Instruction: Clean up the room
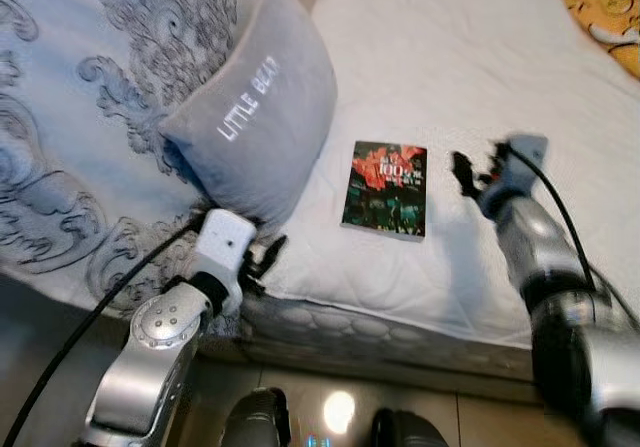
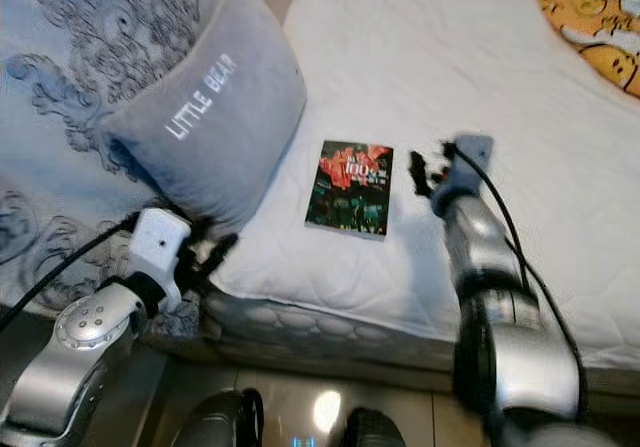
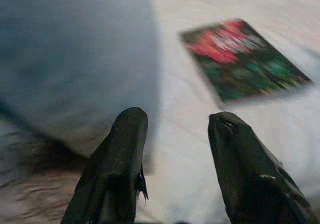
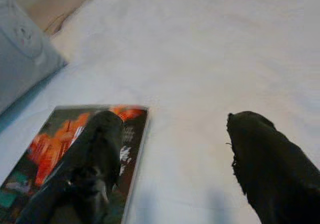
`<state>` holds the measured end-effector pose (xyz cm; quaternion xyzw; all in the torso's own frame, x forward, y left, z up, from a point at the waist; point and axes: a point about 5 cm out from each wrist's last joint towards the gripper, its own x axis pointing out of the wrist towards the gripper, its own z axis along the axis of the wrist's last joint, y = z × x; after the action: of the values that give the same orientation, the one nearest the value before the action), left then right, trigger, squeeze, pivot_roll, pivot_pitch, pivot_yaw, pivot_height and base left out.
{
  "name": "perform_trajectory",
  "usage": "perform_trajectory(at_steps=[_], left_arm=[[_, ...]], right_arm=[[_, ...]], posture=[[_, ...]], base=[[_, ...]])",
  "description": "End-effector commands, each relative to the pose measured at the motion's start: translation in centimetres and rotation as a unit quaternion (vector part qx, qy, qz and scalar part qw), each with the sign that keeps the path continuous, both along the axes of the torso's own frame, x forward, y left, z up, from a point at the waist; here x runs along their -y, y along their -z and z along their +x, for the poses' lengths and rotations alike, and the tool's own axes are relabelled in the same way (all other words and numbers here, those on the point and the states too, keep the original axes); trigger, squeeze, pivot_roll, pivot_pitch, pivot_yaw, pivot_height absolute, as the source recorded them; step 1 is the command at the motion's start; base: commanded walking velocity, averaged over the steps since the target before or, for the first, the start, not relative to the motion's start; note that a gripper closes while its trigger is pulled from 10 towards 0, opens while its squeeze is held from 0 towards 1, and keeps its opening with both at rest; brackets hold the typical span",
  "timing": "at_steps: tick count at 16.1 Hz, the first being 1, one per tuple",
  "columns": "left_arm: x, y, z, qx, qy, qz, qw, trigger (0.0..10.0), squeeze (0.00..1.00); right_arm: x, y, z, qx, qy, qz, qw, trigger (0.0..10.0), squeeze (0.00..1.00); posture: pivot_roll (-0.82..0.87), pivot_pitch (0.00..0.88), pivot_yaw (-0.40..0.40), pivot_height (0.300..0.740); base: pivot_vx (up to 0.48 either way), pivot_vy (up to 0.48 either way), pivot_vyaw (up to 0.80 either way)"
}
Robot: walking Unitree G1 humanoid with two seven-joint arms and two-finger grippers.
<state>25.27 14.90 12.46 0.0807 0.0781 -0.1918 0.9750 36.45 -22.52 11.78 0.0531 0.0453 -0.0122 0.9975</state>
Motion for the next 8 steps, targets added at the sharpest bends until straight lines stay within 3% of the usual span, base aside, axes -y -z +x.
perform_trajectory(at_steps=[1,2,3,5,7,8], left_arm=[[-0.2,-0.1,0.4,0.013,-0.031,-0.006,0.999,10.0,0.0],[0.0,-0.1,0.8,0.02,-0.049,-0.014,0.999,10.0,0.0],[0.3,0.2,1.1,0.019,-0.061,-0.016,0.998,10.0,0.0],[0.2,0.4,1.4,0.015,-0.071,-0.02,0.997,10.0,0.0],[0.2,0.5,1.8,0.016,-0.075,-0.023,0.997,10.0,0.0],[0.3,0.5,1.9,0.018,-0.075,-0.023,0.997,10.0,0.0]], right_arm=[[-0.6,-0.9,-0.5,0.036,-0.001,0.007,0.999,10.0,1.0],[-1.3,-1.2,-2.2,0.06,0.001,0.015,0.998,10.0,1.0],[-2.1,-1.2,-4.4,0.081,-0.007,-0.014,0.997,10.0,1.0],[-2.4,-0.9,-5.6,0.085,0.006,-0.006,0.996,10.0,1.0],[-2.3,1.1,-7.2,0.036,0.035,-0.033,0.998,10.0,1.0],[-2.3,1.1,-7.5,0.031,0.04,-0.033,0.998,10.0,1.0]], posture=[[0.05,0.028,0.034,0.74],[0.03,0.018,0.037,0.74],[0.01,0.014,0.039,0.74],[0.0,0.01,0.042,0.74],[-0.01,0.004,0.041,0.74],[-0.01,0.004,0.04,0.74]], base=[[0.0,0.0,0.0],[0.0,0.0,0.0],[0.0,-0.24,0.0],[0.0,-0.246,0.0],[0.0,-0.255,0.0],[0.0,-0.259,0.0]])
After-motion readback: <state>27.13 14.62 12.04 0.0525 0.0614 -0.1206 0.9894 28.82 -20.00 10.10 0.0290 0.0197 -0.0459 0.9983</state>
